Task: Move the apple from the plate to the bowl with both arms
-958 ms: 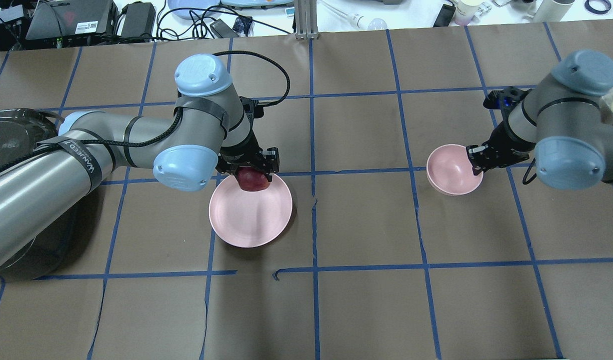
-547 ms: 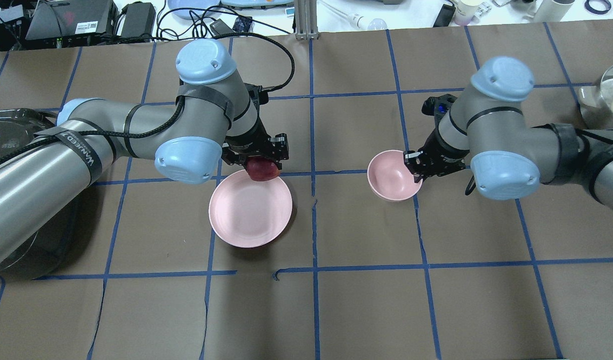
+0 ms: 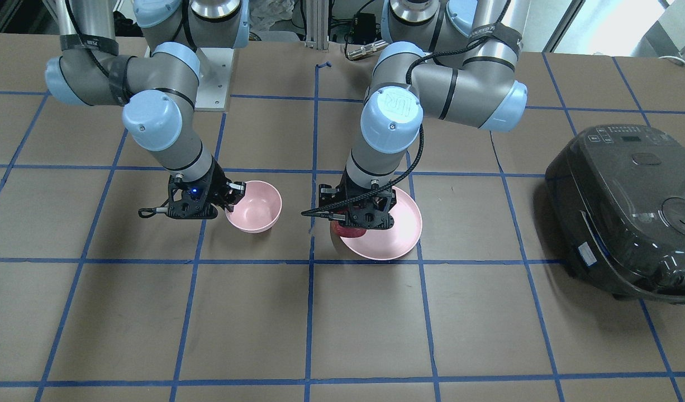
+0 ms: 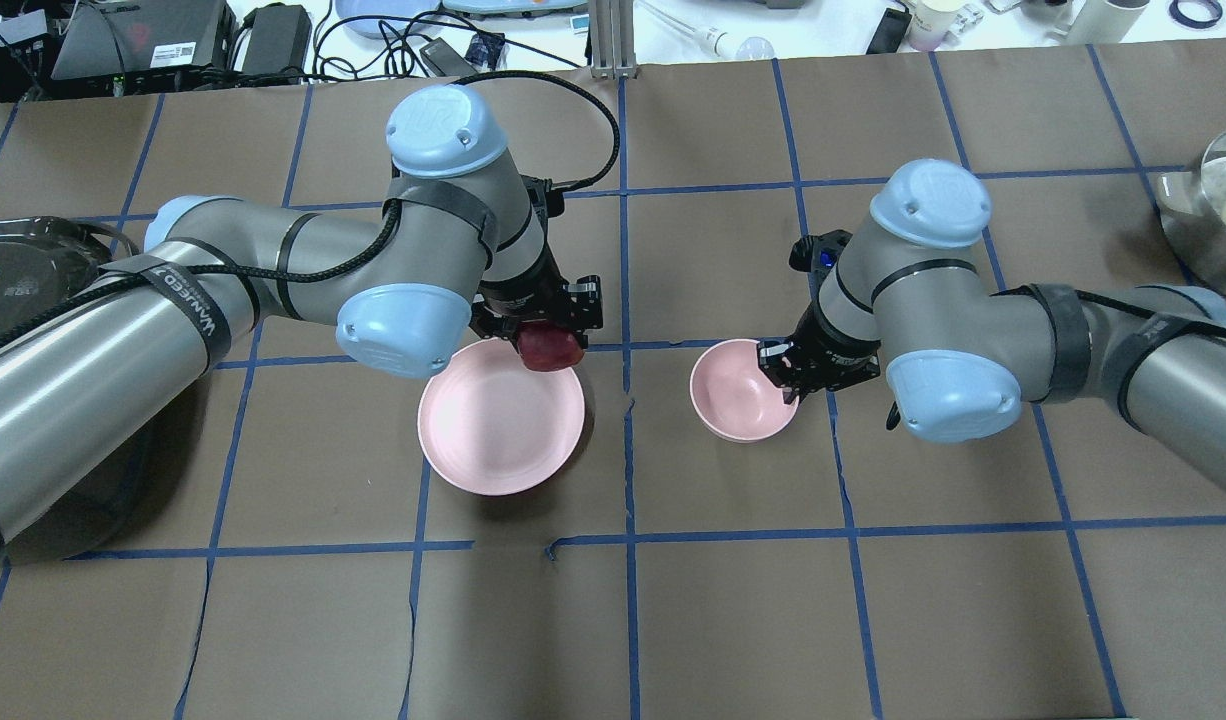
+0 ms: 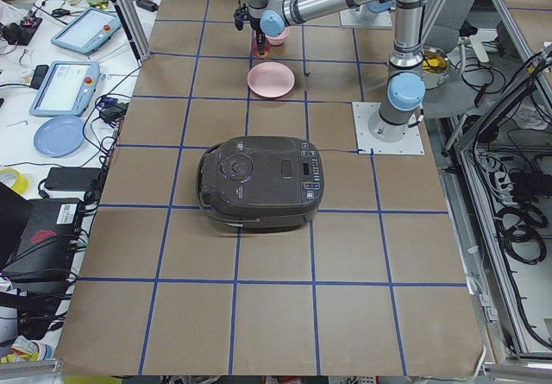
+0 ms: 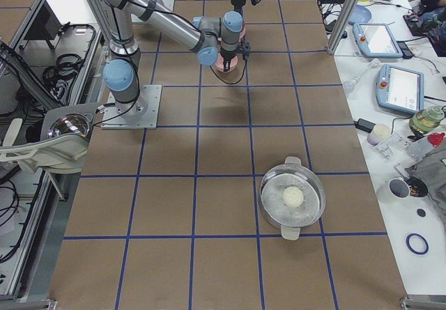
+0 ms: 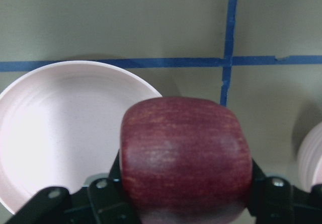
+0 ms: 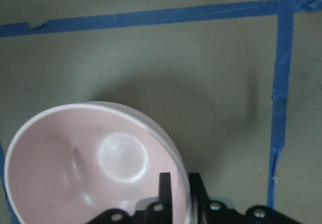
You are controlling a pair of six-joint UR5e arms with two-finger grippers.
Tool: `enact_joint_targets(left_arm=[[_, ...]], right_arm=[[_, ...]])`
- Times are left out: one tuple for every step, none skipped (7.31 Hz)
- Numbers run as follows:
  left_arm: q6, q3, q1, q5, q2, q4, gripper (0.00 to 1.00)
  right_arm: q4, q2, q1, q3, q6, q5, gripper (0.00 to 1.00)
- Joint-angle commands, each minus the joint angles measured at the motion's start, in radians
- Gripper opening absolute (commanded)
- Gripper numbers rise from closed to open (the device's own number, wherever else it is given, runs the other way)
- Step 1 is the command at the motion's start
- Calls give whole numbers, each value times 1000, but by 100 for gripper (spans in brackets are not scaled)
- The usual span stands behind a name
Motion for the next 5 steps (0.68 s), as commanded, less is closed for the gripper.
enact_joint_targets(left_arm=[[-25,2,-7,-2,-2,1,15],[-63,2,-10,-20,-2,5,15],[-118,2,-11,-129,-5,108,15],[-190,1,-29,-138,-18,129,15],[-242,2,-87,-129,-34,152,15]], right_arm=[[2,0,-8,-46,-7,-21,100],[54,-1,-28,-127,-9,-53,100],[177,-9,-48,-225,-12,-91,100],[293,-32,-92,-279,-27,-90,100],[312,-53,-167,-290,-109,-90,100]])
